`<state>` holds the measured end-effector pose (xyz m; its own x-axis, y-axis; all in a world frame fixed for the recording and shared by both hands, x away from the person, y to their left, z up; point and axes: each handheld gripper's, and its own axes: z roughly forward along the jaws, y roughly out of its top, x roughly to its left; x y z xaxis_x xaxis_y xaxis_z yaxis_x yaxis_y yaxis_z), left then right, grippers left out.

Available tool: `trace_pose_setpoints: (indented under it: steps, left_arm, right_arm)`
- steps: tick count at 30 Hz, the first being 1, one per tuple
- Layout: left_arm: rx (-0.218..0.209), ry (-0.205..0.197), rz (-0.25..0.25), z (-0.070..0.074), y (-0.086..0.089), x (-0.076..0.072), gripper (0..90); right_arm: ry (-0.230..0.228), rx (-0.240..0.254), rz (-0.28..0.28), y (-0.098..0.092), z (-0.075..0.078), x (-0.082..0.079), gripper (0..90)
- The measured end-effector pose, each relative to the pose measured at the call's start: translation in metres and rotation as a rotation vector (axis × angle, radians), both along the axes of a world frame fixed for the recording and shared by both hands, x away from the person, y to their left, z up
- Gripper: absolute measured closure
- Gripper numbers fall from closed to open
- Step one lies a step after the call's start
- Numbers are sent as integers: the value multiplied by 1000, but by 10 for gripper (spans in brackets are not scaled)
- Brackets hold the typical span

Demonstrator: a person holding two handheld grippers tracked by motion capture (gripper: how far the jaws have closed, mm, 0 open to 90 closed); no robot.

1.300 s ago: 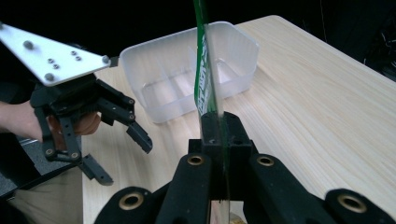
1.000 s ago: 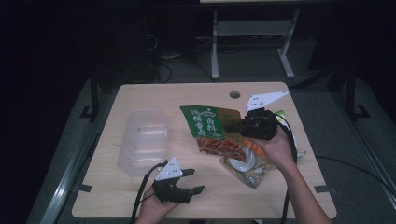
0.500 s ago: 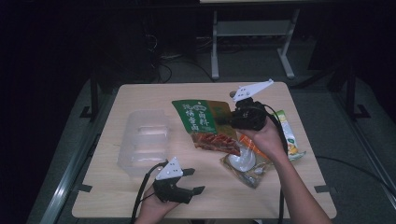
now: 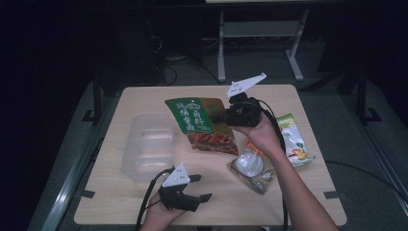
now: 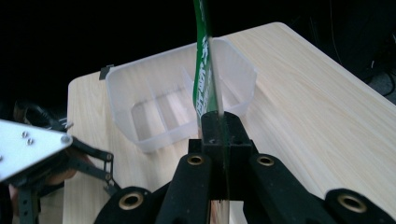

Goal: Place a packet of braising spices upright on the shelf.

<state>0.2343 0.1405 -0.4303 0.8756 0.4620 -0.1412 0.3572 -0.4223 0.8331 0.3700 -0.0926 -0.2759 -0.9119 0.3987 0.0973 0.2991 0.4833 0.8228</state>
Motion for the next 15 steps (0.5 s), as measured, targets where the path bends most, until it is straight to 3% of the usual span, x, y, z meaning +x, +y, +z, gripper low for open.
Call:
trace_pose_setpoints:
  steps: [10,15]
  left_arm:
    - [-6,-2,-4,1,1,1,286]
    - [-4,-3,-4,0,0,0,286]
  right_arm:
    - [0,23,22,24,5,14,898]
    - [-1,13,30,32,5,20,898]
